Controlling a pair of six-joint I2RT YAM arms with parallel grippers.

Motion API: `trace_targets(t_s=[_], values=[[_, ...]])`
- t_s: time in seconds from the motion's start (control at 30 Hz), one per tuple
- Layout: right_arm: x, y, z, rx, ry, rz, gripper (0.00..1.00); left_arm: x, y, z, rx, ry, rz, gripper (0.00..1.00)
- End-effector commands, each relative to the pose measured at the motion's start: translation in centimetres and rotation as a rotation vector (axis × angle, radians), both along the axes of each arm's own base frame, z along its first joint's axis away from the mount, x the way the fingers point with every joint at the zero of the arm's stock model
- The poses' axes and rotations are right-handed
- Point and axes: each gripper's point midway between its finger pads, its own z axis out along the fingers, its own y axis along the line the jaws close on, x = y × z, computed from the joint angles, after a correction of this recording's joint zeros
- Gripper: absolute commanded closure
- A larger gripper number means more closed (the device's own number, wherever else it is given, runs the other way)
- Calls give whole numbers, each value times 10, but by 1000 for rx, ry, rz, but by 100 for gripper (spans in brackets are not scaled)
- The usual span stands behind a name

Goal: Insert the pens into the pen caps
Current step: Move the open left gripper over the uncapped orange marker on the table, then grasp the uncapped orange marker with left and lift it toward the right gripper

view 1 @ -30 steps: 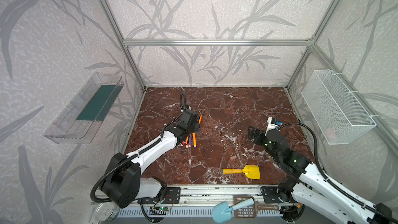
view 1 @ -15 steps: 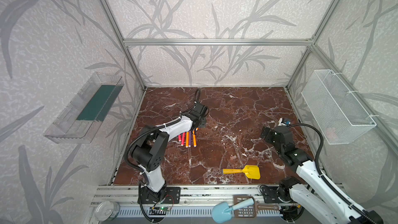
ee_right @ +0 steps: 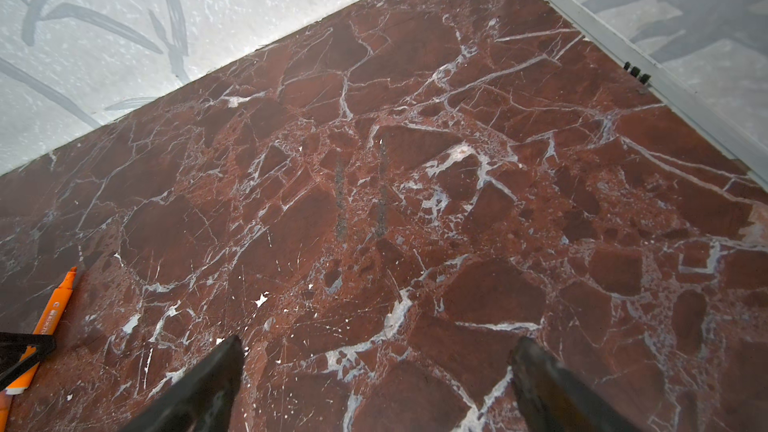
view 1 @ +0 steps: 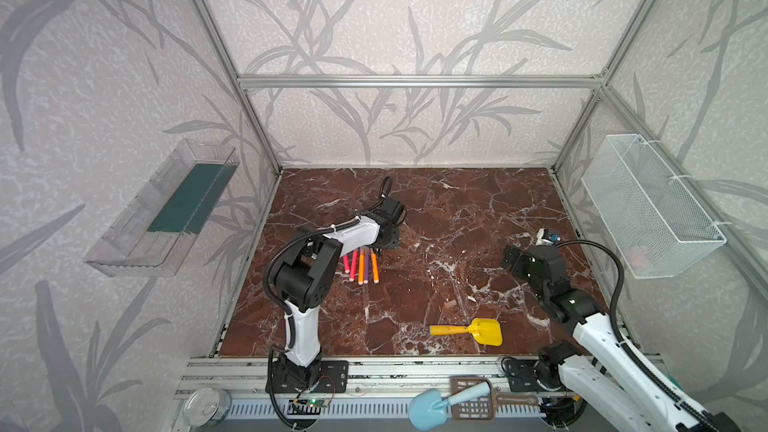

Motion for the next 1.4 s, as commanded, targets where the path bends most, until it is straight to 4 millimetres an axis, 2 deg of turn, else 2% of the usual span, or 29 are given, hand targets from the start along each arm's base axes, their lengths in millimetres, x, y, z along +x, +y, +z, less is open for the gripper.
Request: trace_targets(t_s=[0.0,0.7,0.83,0.97,1.1,1.2,1.37], values=[[-2,-1,-2,-7,2,8,2,-5,5,-3,20,46,11,54],[-4,7,0,35,-2,42,2,-7,7,-17,43,111,17,81],[-5,9,0,49,-10,47,2,-7,2,-14,15,107,14,88],[-7,12,6,69,-31,69,2,-9,0,3,7,57,7,92],[-12,25,18,141,-82,130,3,-18,-18,30,-53,-21,-42,95],[-15,43,27,240,-124,207,4,-30,-37,53,-109,-86,-97,98],[-19,86,41,438,-178,317,4,-57,-68,90,-178,-196,-194,99]])
